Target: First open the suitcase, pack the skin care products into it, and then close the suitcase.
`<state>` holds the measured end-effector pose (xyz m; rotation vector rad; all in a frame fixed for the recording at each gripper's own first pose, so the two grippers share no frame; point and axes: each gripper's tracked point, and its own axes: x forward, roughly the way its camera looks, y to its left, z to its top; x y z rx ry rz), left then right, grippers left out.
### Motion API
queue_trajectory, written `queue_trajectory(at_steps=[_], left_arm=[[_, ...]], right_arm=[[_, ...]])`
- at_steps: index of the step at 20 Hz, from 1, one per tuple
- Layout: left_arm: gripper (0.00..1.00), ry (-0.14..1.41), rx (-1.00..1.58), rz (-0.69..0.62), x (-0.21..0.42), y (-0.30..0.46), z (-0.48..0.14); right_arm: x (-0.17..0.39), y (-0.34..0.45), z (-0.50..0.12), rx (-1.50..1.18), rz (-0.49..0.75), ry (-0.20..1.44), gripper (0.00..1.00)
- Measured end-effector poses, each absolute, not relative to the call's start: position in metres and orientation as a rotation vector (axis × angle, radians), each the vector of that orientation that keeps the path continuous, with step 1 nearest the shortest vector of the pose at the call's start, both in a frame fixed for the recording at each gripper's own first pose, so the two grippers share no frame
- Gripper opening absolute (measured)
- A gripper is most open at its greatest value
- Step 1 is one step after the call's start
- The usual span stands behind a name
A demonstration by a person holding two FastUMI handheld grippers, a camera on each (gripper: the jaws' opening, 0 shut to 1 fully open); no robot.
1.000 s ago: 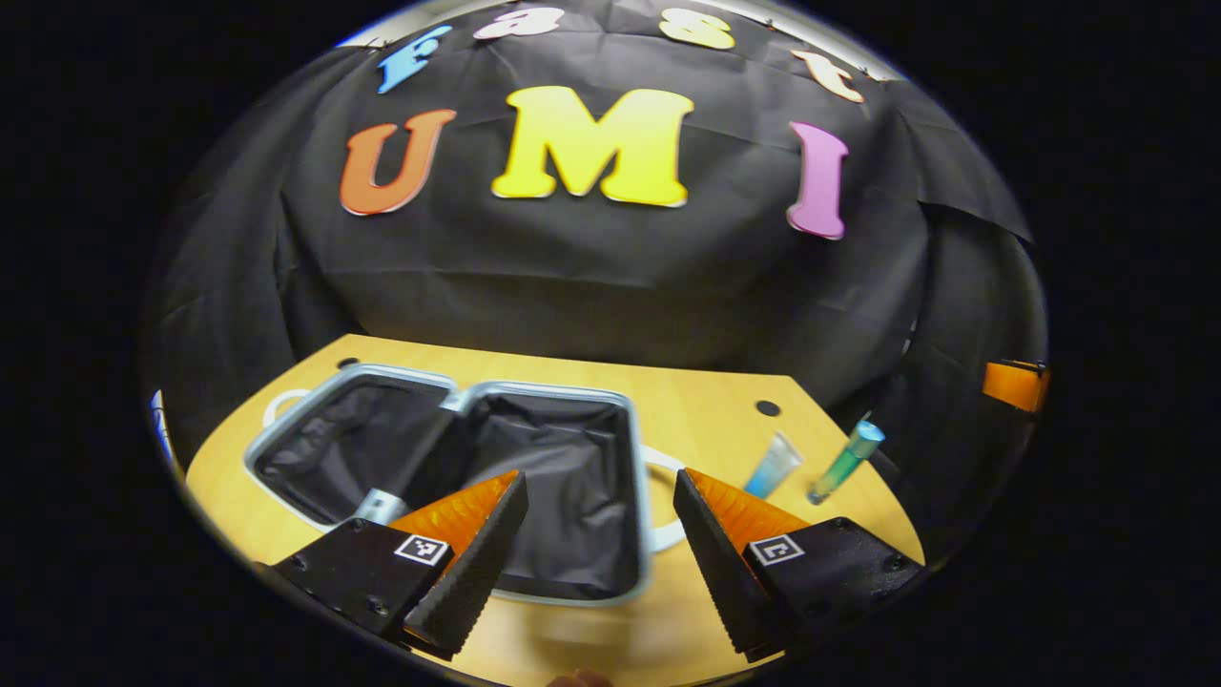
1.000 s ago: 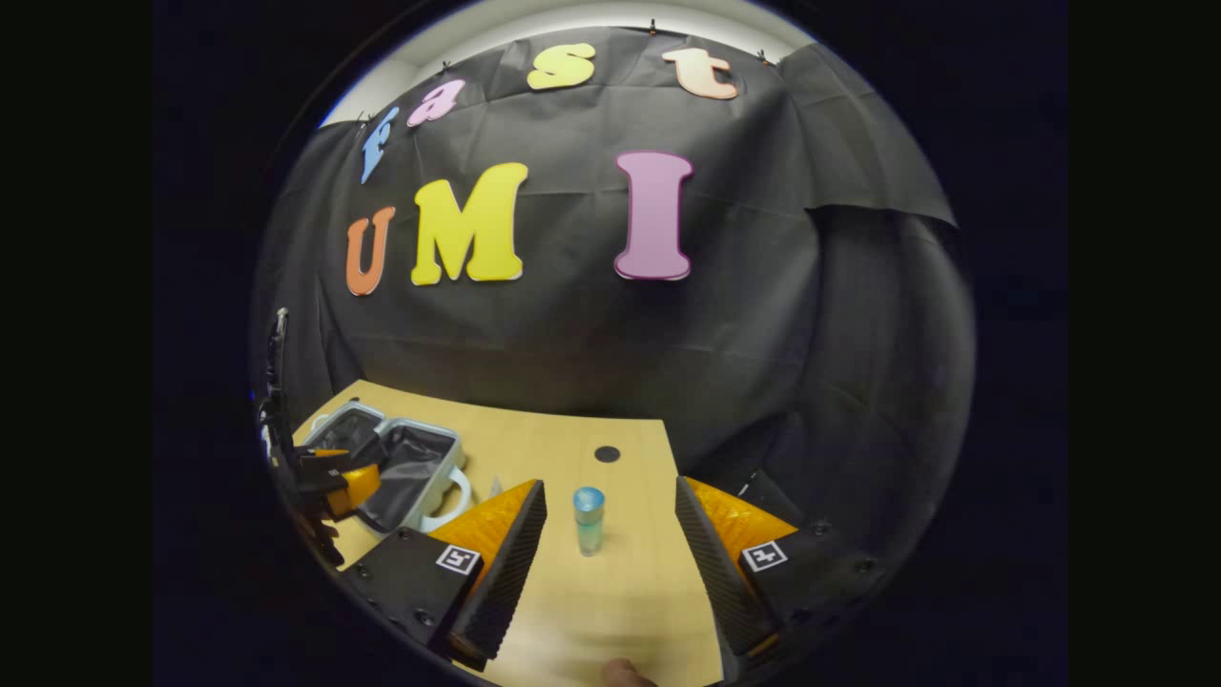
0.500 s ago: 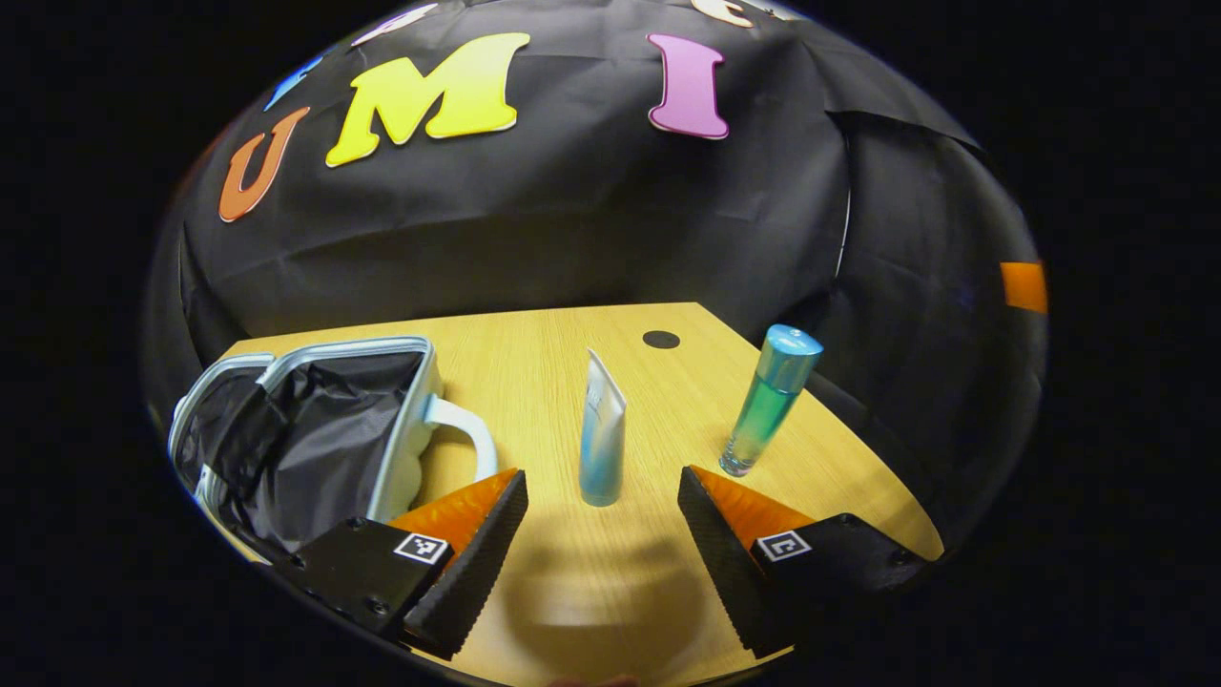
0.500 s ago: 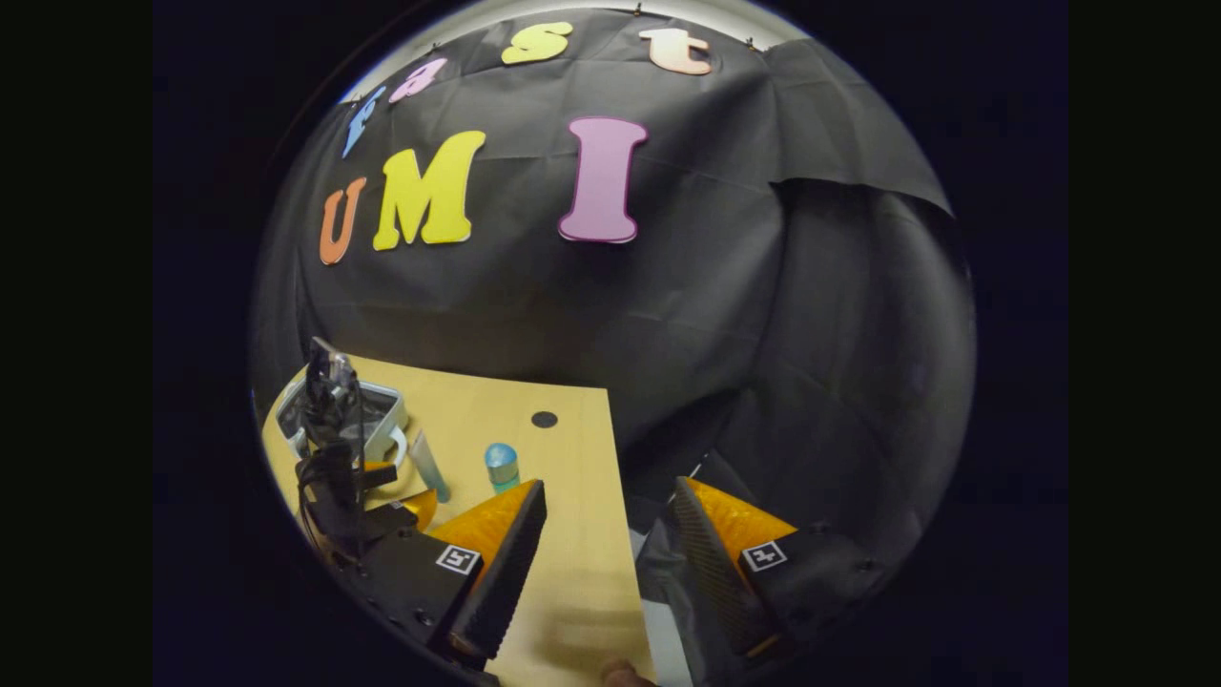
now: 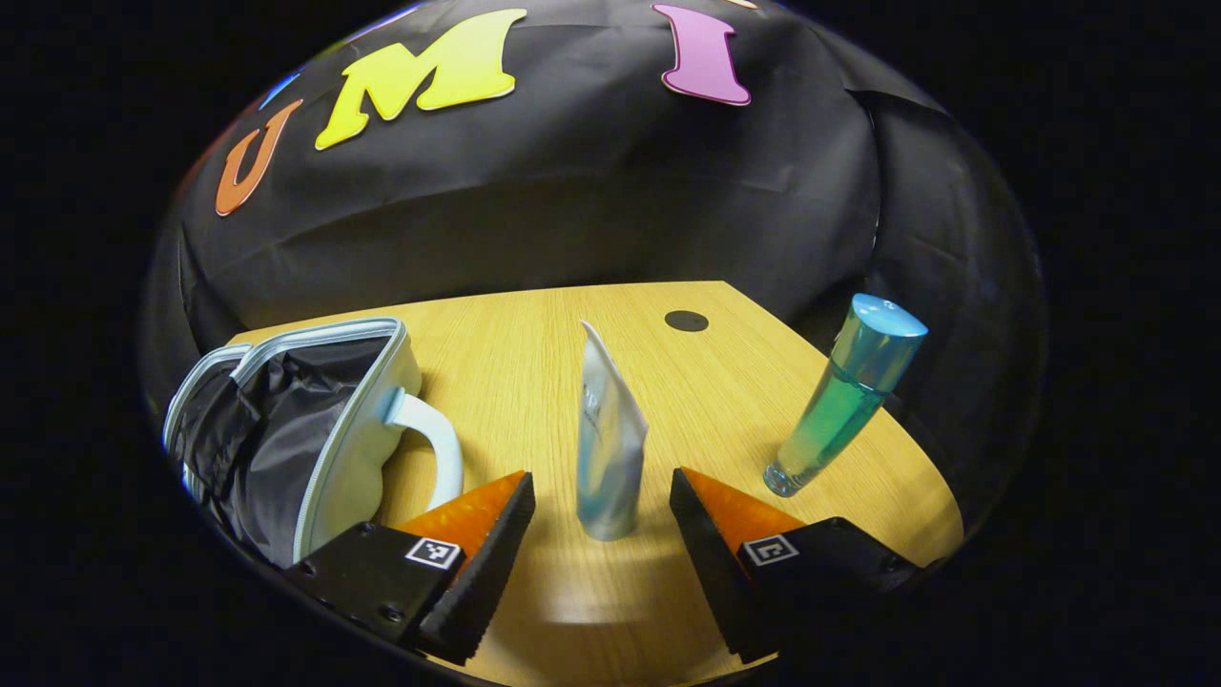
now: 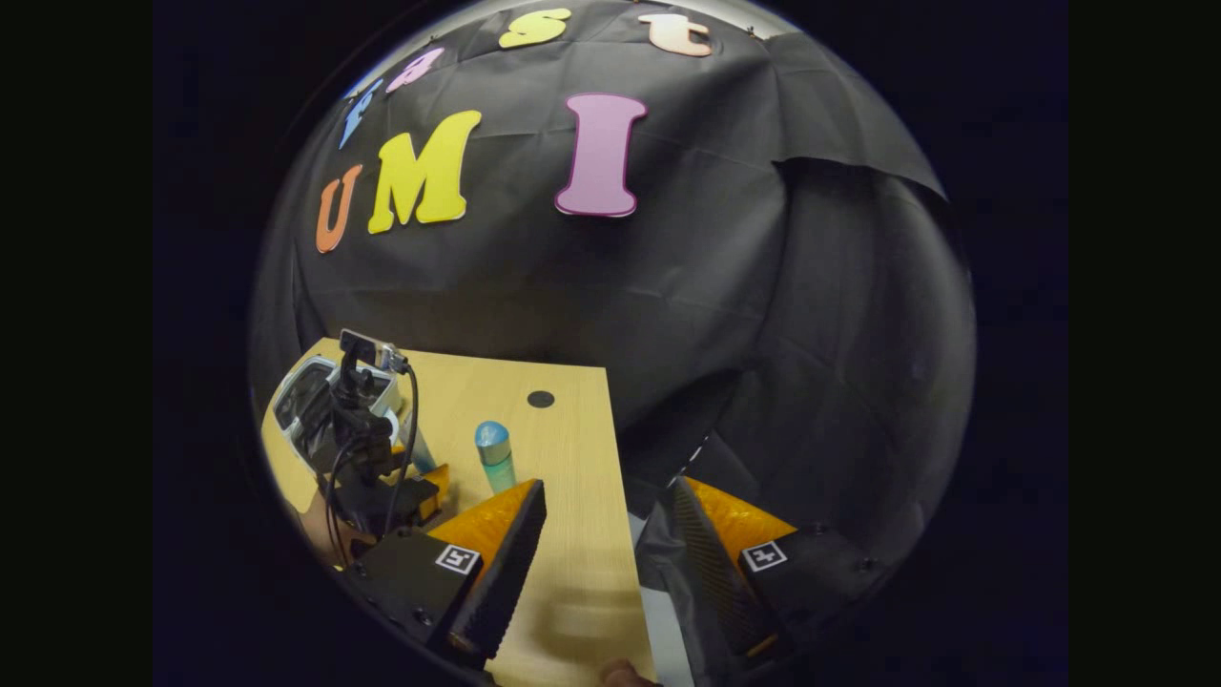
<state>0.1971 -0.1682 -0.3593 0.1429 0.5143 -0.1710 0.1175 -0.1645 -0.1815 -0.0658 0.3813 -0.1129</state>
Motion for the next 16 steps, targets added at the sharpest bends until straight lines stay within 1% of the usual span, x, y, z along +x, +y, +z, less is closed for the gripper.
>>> queue_trajectory(at_steps=[1, 2, 3, 4, 5, 6, 7, 8, 12, 16], left_arm=[[0.88, 0.527, 0.14, -0.17, 0.197, -0.169, -0.363], [0.87, 0.543, 0.138, -0.173, 0.198, -0.169, -0.368], [0.82, 0.554, 0.144, -0.173, 0.197, -0.168, -0.371], [0.78, 0.562, 0.15, -0.181, 0.198, -0.169, -0.373], [0.71, 0.564, 0.147, -0.197, 0.199, -0.172, -0.374], [0.72, 0.566, 0.148, -0.206, 0.198, -0.174, -0.373], [0.51, 0.571, 0.149, -0.21, 0.198, -0.173, -0.372], [0.45, 0.579, 0.132, -0.218, 0.196, -0.175, -0.37], [0.41, 0.569, 0.107, -0.258, 0.179, -0.184, -0.347], [0.4, 0.555, 0.119, -0.315, 0.149, -0.185, -0.311]], right_arm=[[0.117, -0.164, -0.182, -0.067, -0.113, 0.385, 0.81], [0.118, -0.164, -0.183, -0.067, -0.113, 0.386, 0.81], [0.118, -0.164, -0.182, -0.069, -0.112, 0.386, 0.81], [0.118, -0.164, -0.184, -0.072, -0.11, 0.385, 0.81], [0.118, -0.164, -0.185, -0.076, -0.109, 0.385, 0.81], [0.118, -0.163, -0.185, -0.077, -0.109, 0.385, 0.81], [0.119, -0.163, -0.186, -0.076, -0.109, 0.387, 0.81], [0.118, -0.163, -0.186, -0.073, -0.111, 0.387, 0.81], [0.121, -0.159, -0.191, -0.055, -0.108, 0.395, 0.81], [0.126, -0.131, -0.208, -0.06, -0.045, 0.414, 0.81]])
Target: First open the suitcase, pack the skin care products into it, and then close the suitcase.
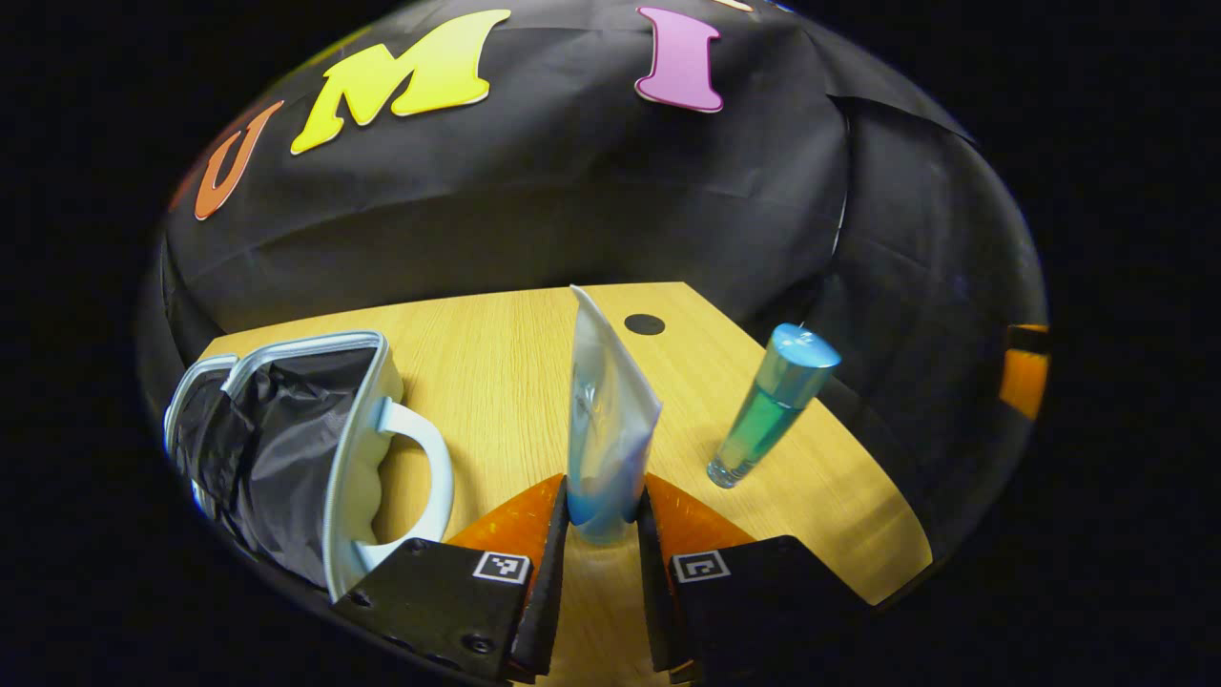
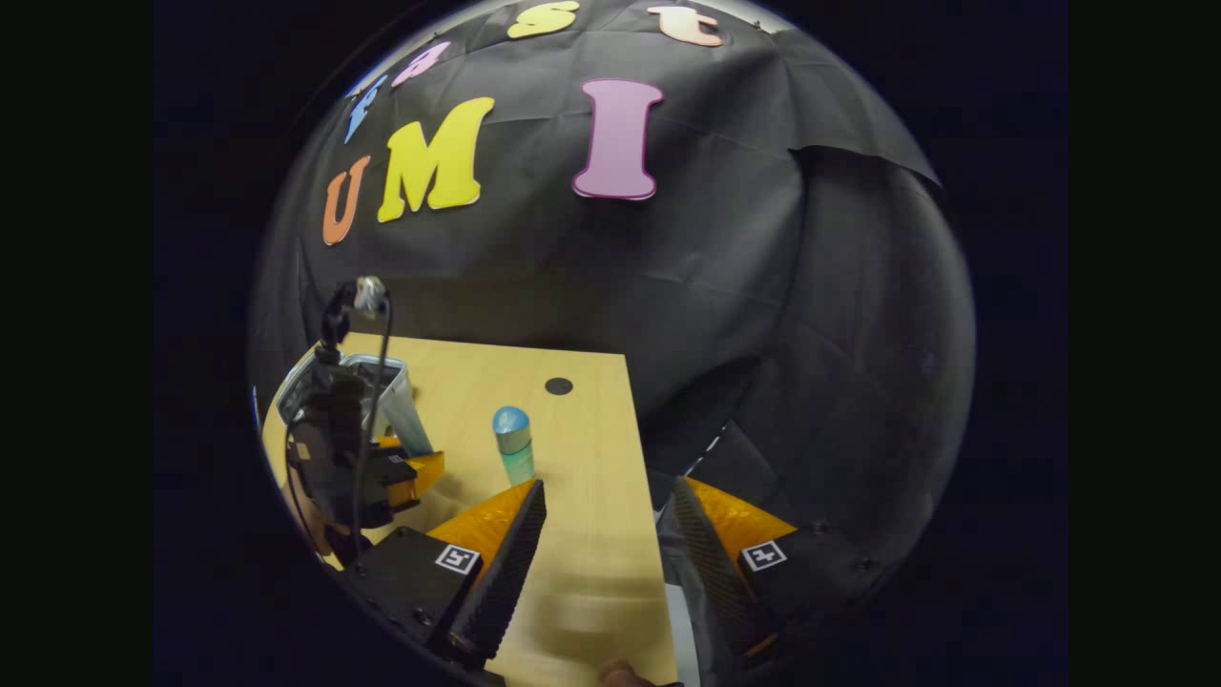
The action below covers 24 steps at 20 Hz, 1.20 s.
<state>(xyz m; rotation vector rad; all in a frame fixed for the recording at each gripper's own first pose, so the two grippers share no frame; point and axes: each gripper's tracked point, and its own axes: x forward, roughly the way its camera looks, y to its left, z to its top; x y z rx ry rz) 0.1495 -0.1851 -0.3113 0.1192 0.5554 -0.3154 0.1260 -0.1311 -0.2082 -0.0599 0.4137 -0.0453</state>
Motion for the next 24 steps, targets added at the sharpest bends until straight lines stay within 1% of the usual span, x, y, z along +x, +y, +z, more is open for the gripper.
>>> queue_trajectory(at_steps=[3, 6, 13, 14, 15, 17, 18, 22, 24], left_arm=[[0.4, 0.562, 0.1, -0.334, 0.125, -0.172, -0.289], [0.39, 0.588, 0.095, -0.314, 0.1, -0.145, -0.277], [0.38, 0.606, 0.094, -0.23, 0.058, -0.074, -0.257], [0.38, 0.605, 0.097, -0.217, 0.055, -0.064, -0.255], [0.38, 0.605, 0.099, -0.2, 0.051, -0.054, -0.254], [0.38, 0.614, 0.085, -0.169, 0.046, -0.035, -0.255], [0.38, 0.622, 0.072, -0.157, 0.042, -0.029, -0.255], [0.38, 0.633, 0.074, -0.148, 0.035, -0.01, -0.256], [0.38, 0.633, 0.076, -0.142, 0.034, -0.002, -0.254]], right_arm=[[0.14, -0.099, -0.225, -0.049, 0.017, 0.417, 0.81], [0.163, -0.071, -0.249, -0.025, 0.044, 0.431, 0.81], [0.231, -0.055, -0.3, 0.048, -0.058, 0.461, 0.8], [0.238, -0.052, -0.306, 0.051, -0.057, 0.46, 0.77], [0.244, -0.048, -0.308, 0.052, -0.053, 0.461, 0.77], [0.251, -0.043, -0.317, 0.048, -0.053, 0.469, 0.67], [0.254, -0.041, -0.321, 0.042, -0.057, 0.477, 0.6], [0.257, -0.04, -0.325, 0.05, -0.066, 0.483, 0.39], [0.256, -0.037, -0.326, 0.037, -0.053, 0.487, 0.37]])
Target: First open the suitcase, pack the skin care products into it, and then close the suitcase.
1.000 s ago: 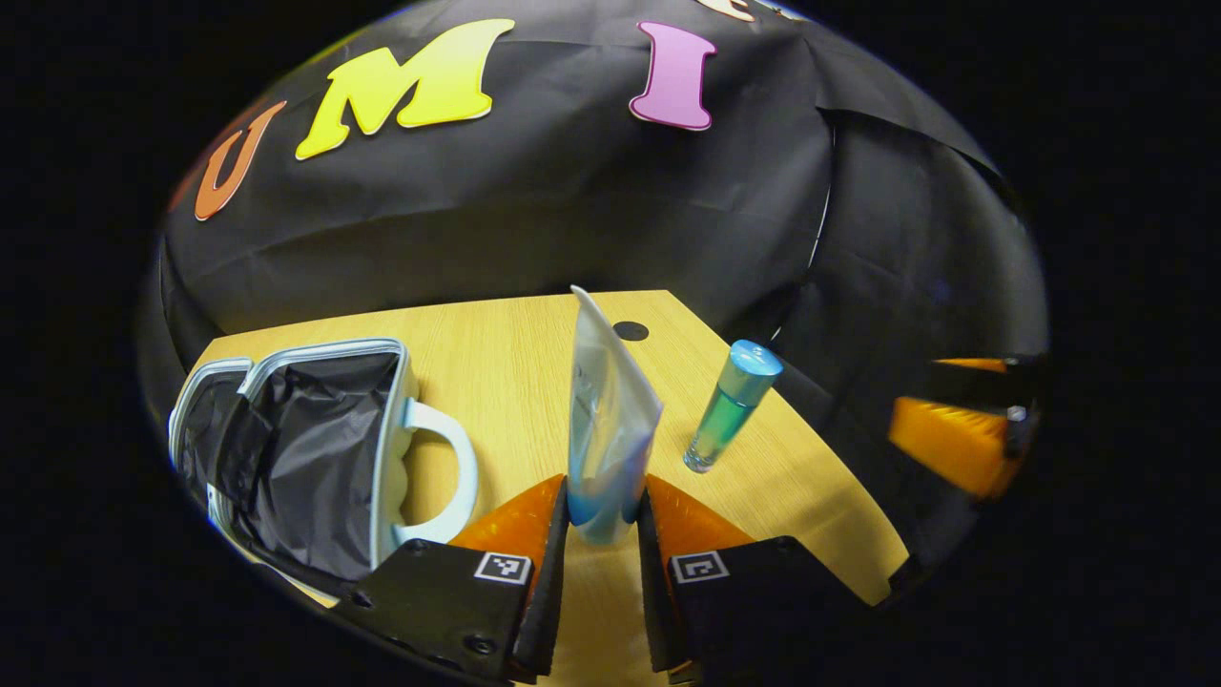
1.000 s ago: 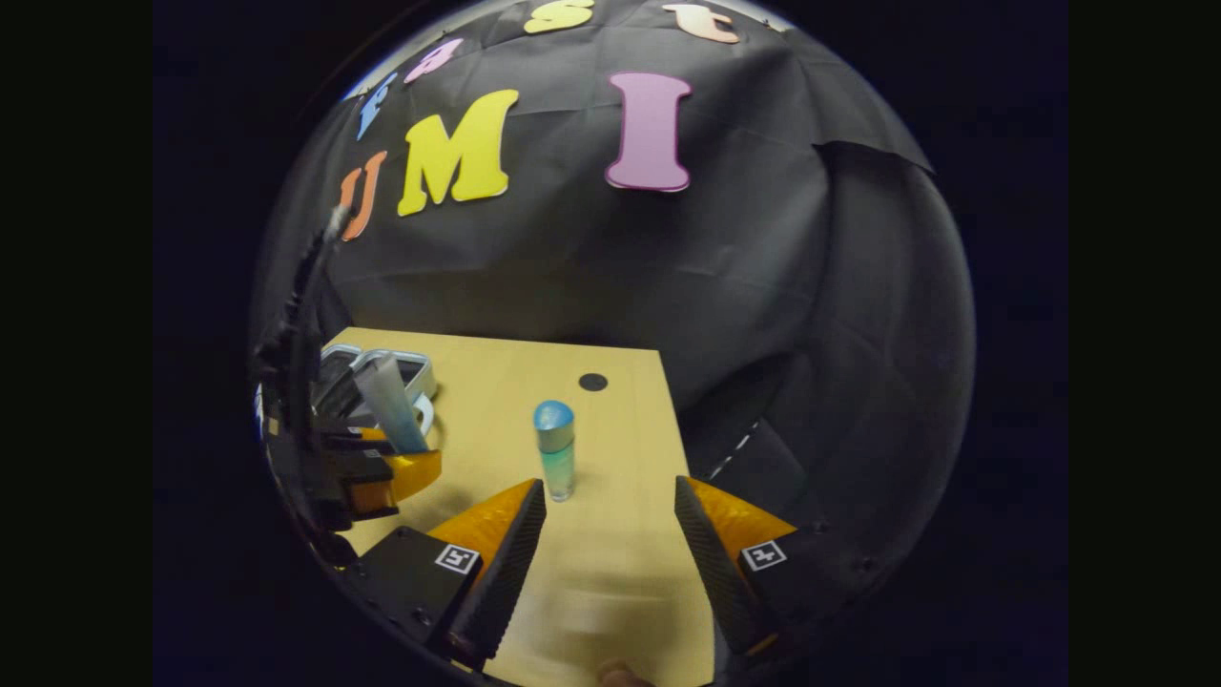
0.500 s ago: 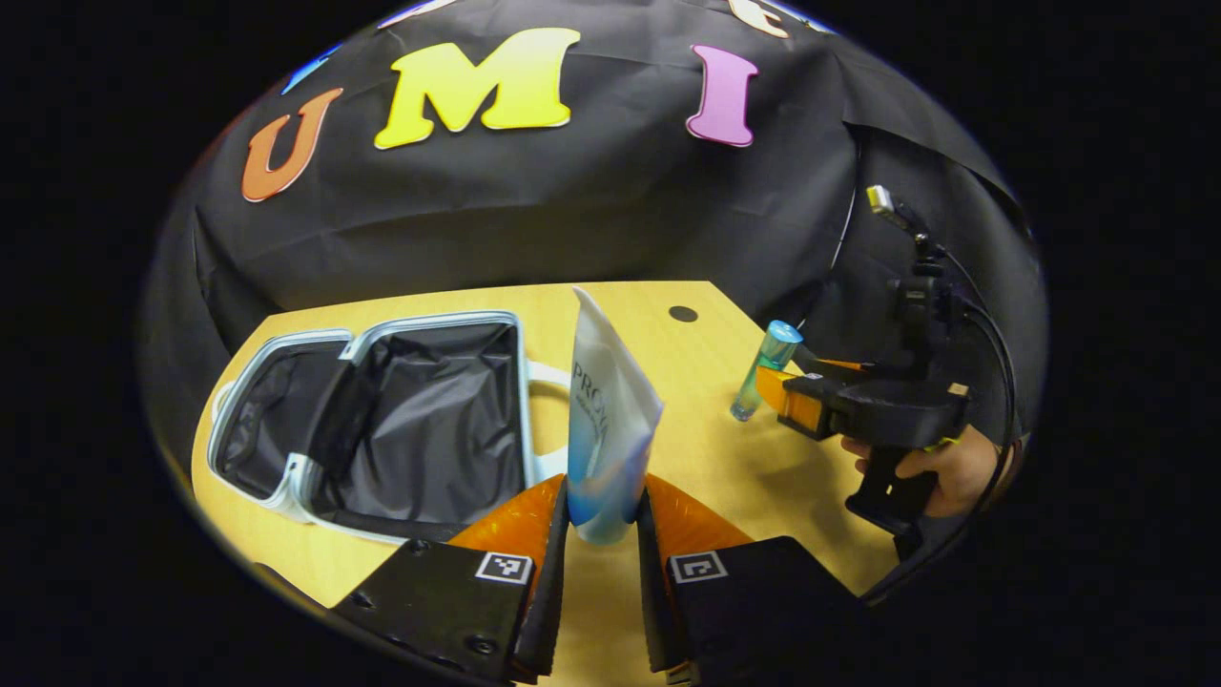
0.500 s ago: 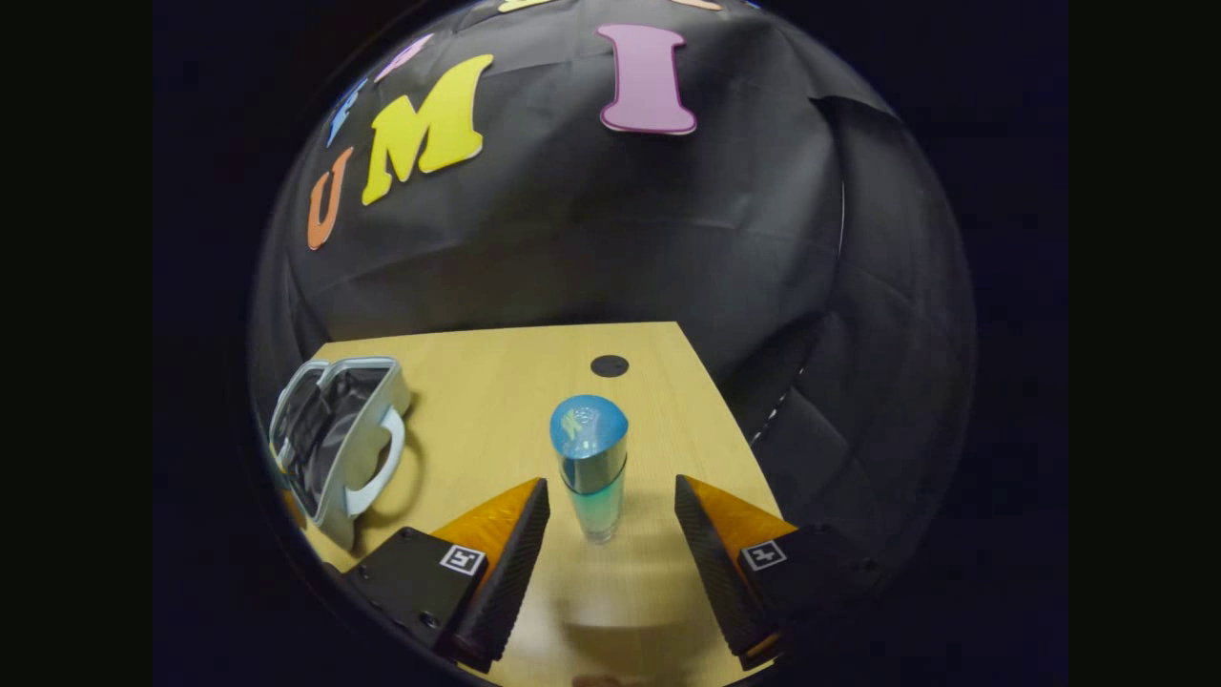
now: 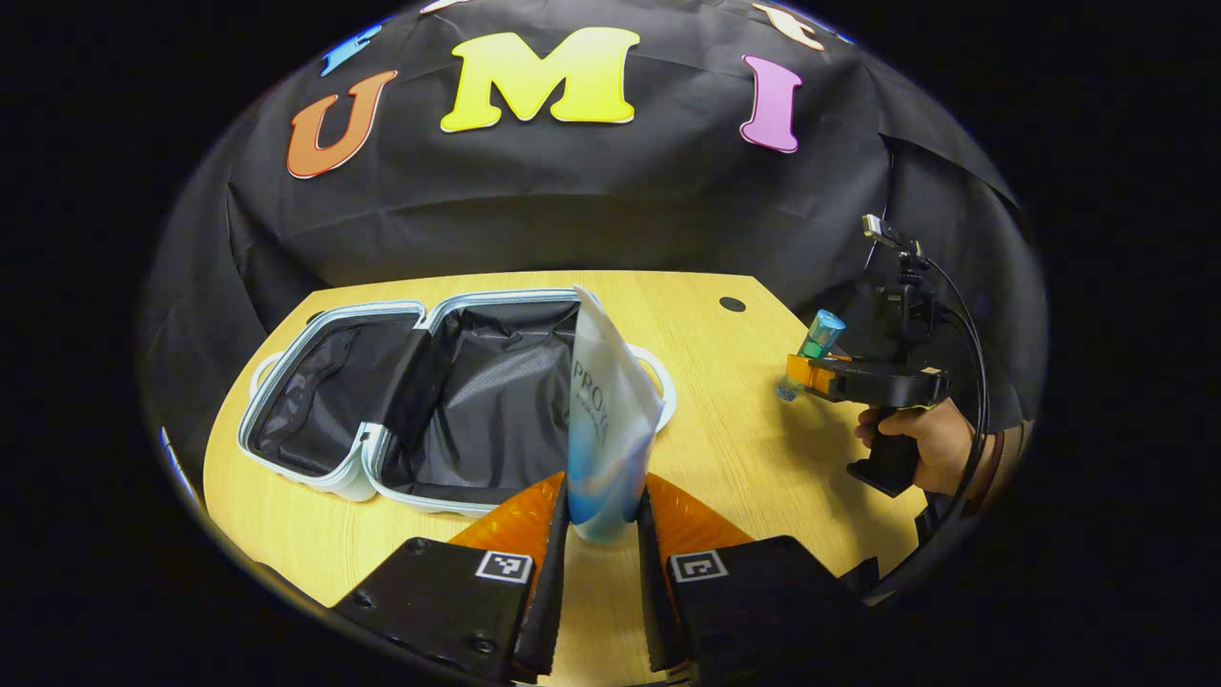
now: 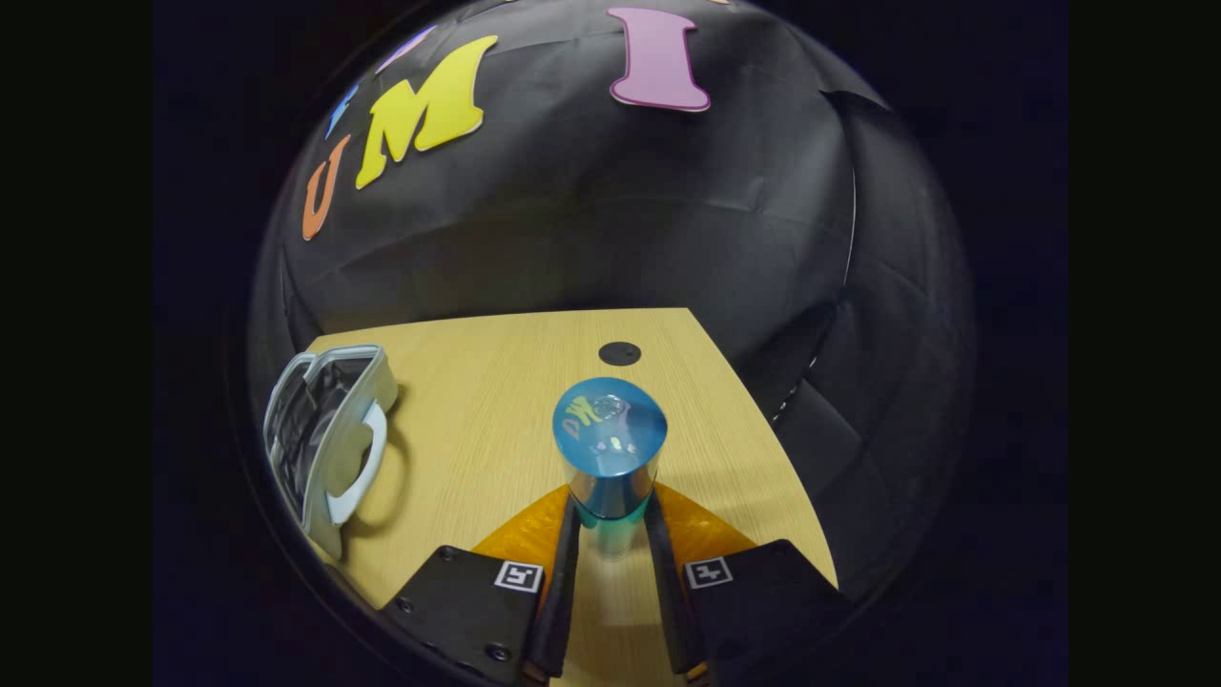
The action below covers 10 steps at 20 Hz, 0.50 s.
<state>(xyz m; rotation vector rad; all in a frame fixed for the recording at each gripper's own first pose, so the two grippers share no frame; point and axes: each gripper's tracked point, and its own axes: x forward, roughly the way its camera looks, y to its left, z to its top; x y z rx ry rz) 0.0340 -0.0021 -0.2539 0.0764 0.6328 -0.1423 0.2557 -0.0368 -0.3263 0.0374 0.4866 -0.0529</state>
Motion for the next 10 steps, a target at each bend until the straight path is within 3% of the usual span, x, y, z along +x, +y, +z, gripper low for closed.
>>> queue_trajectory(at_steps=[3, 10], left_arm=[[0.38, 0.641, 0.085, -0.122, 0.039, 0.017, -0.25], [0.38, 0.684, 0.122, -0.081, 0.081, 0.081, -0.246]], right_arm=[[0.238, -0.028, -0.319, 0.043, -0.025, 0.512, 0.33], [0.148, 0.021, -0.229, 0.072, 0.07, 0.505, 0.35]])
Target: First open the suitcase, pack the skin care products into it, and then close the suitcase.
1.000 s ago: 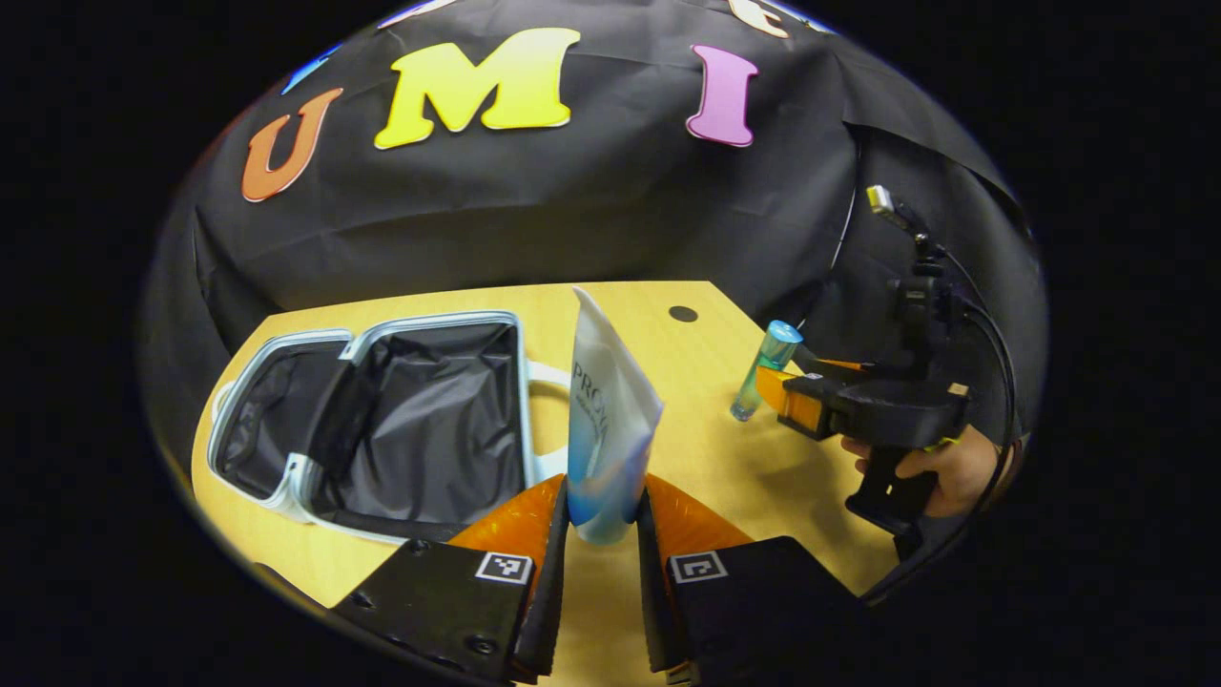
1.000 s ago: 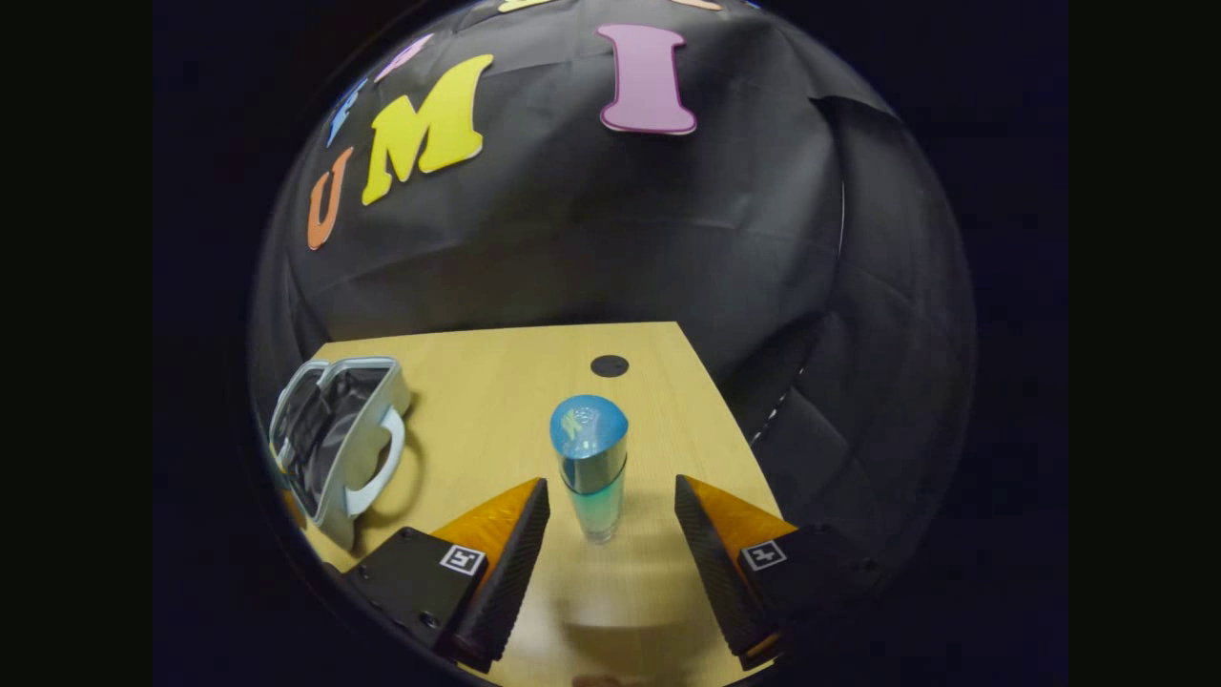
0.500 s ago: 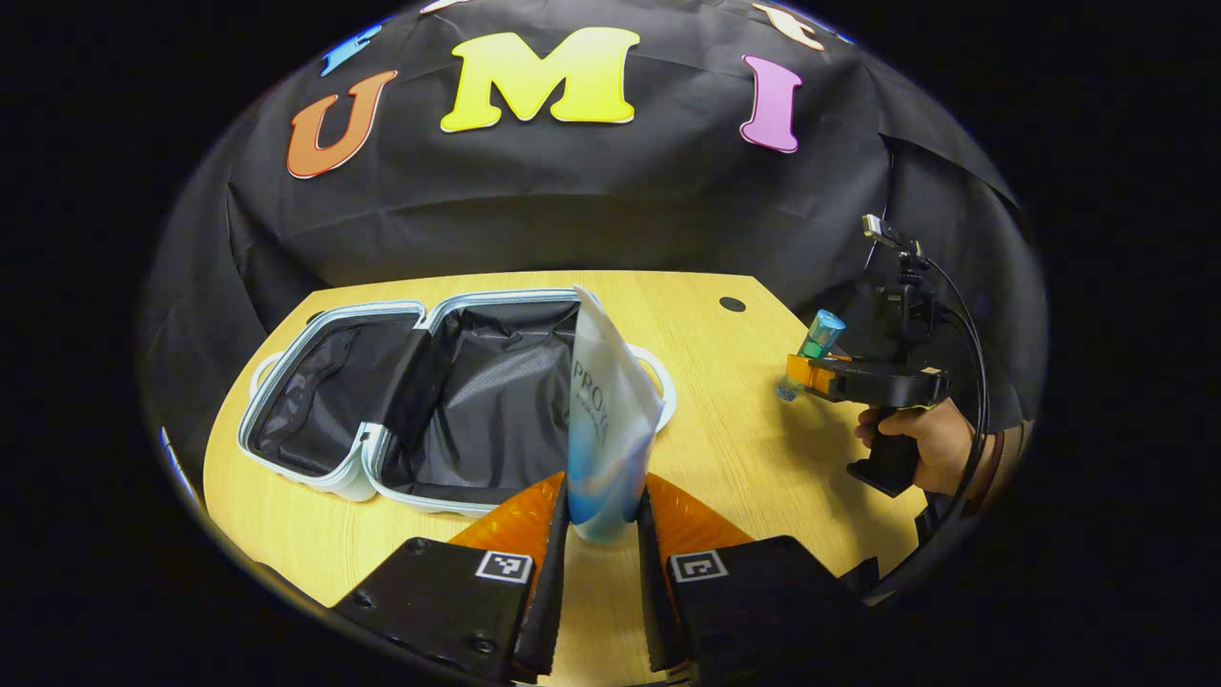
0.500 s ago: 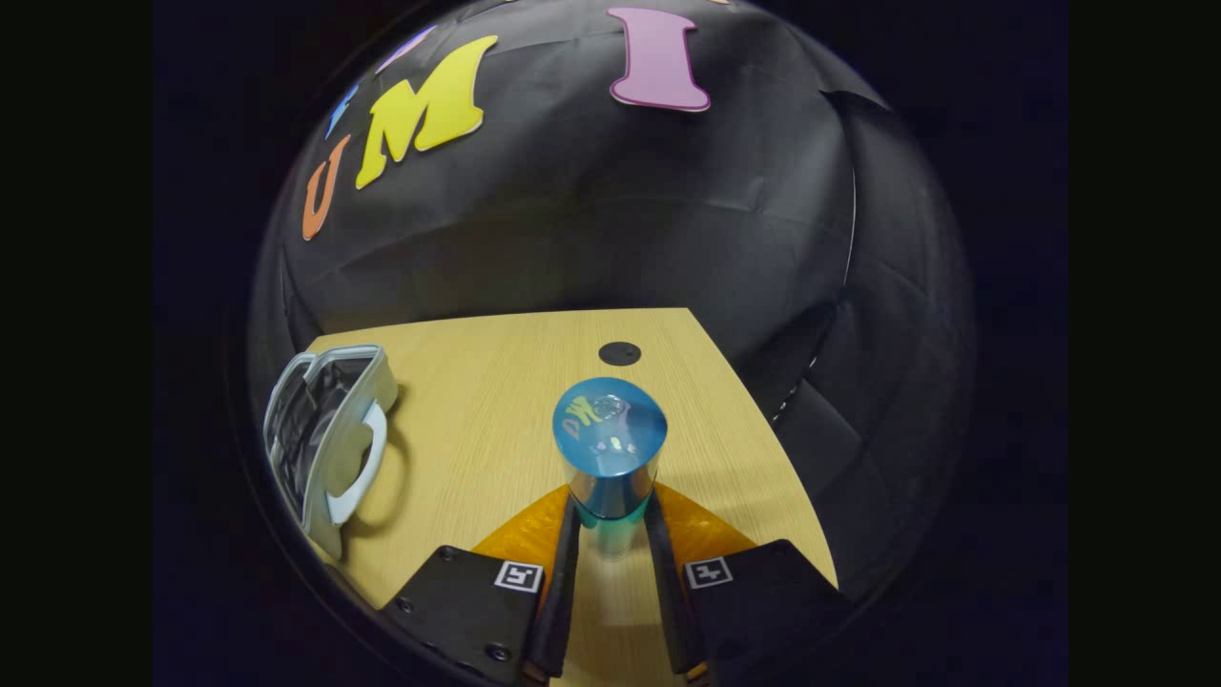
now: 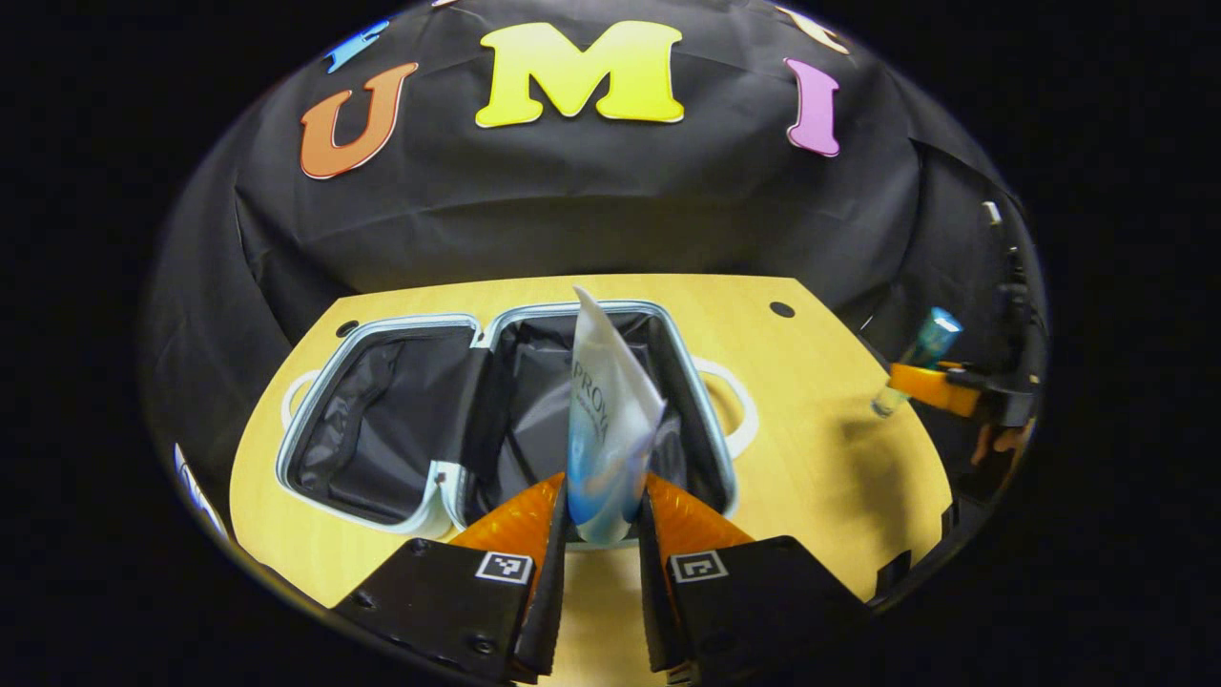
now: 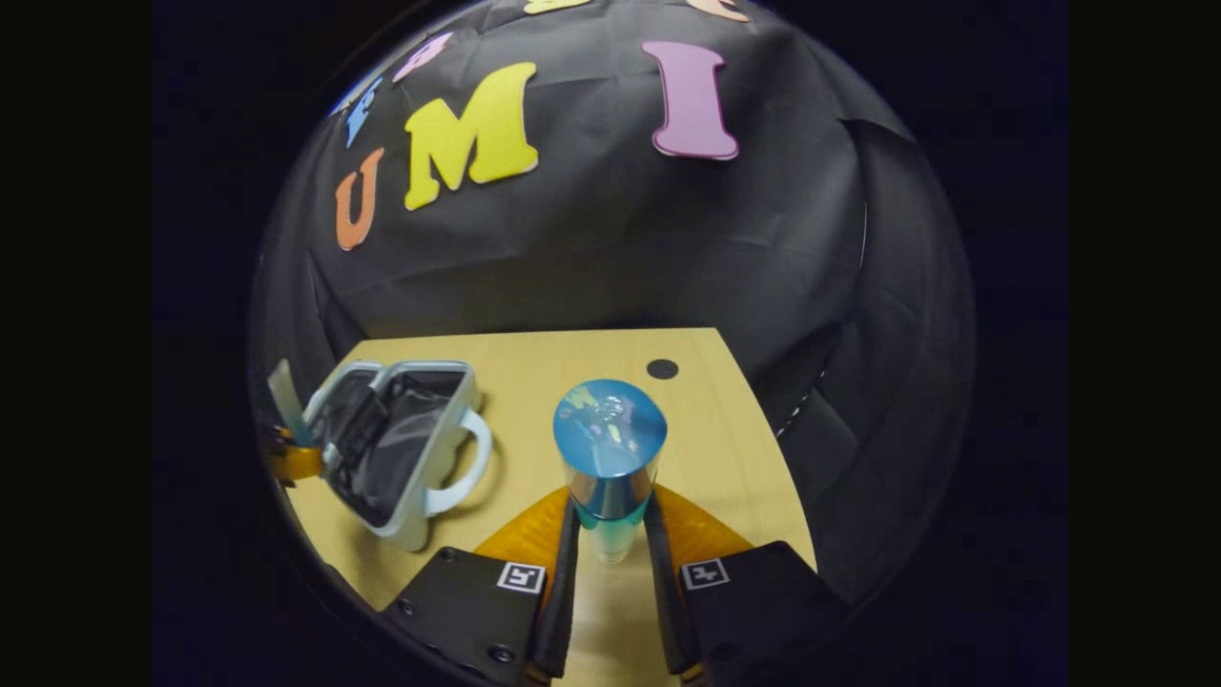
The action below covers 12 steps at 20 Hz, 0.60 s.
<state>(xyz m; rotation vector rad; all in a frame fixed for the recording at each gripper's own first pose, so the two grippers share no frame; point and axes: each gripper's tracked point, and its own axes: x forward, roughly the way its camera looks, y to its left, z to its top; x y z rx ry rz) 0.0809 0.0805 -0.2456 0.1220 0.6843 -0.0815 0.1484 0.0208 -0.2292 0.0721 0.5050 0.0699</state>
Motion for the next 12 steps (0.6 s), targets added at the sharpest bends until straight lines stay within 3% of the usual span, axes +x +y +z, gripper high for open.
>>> queue_trajectory(at_steps=[5, 12], left_arm=[[0.38, 0.839, 0.099, -0.082, 0.099, 0.109, -0.288], [0.39, 1.01, 0.107, -0.071, 0.115, 0.121, -0.338]], right_arm=[[0.098, 0.066, -0.186, 0.107, 0.111, 0.485, 0.33], [0.073, 0.073, -0.173, 0.066, 0.082, 0.467, 0.35]])
